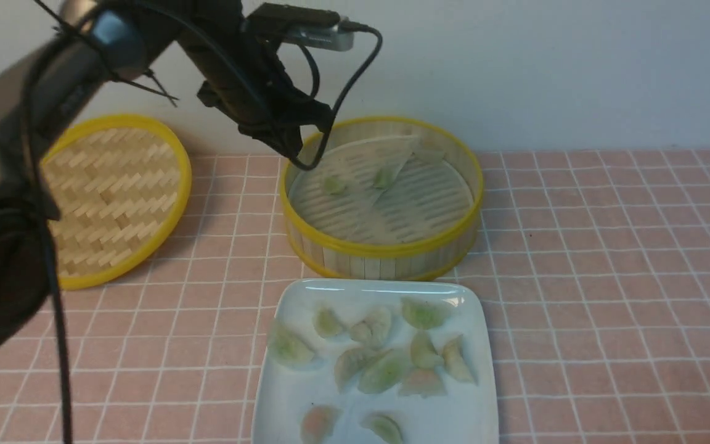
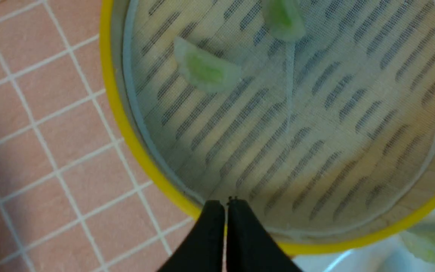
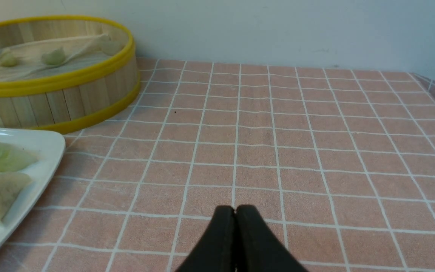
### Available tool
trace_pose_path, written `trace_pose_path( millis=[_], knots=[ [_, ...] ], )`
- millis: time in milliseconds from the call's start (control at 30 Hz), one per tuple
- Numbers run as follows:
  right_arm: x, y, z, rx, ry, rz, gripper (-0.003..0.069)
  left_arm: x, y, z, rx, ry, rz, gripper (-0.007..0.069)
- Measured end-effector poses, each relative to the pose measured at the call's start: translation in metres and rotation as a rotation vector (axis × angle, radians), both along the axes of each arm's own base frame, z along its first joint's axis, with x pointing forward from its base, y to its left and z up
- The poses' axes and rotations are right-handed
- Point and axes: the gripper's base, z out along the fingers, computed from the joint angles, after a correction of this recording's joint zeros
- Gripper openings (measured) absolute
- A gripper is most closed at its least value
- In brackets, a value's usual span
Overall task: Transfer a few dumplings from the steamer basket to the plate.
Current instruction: Use the left arm to grab a dumpling from the steamer
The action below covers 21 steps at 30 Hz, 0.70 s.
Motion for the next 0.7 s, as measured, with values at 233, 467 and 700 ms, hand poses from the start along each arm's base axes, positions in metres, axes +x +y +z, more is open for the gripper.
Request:
trace_pose_path(
  millis=[233, 467, 700],
  knots=[
    [0.000, 0.000, 0.000, 0.000, 0.000, 0.000, -0.0010, 0.034, -0.015, -0.044, 0.013, -0.018, -0.044, -0.0006],
    [0.000, 0.000, 0.000, 0.000, 0.000, 0.000, -0.0010, 0.046, -0.025, -0.063, 0.034, -0.105, -0.123, 0.0106],
    [0.000, 0.000, 0.000, 0.000, 0.000, 0.000, -0.0010, 0.053, -0.037, -0.089, 0.035, -0.140, -0.131, 0.0431]
  ],
)
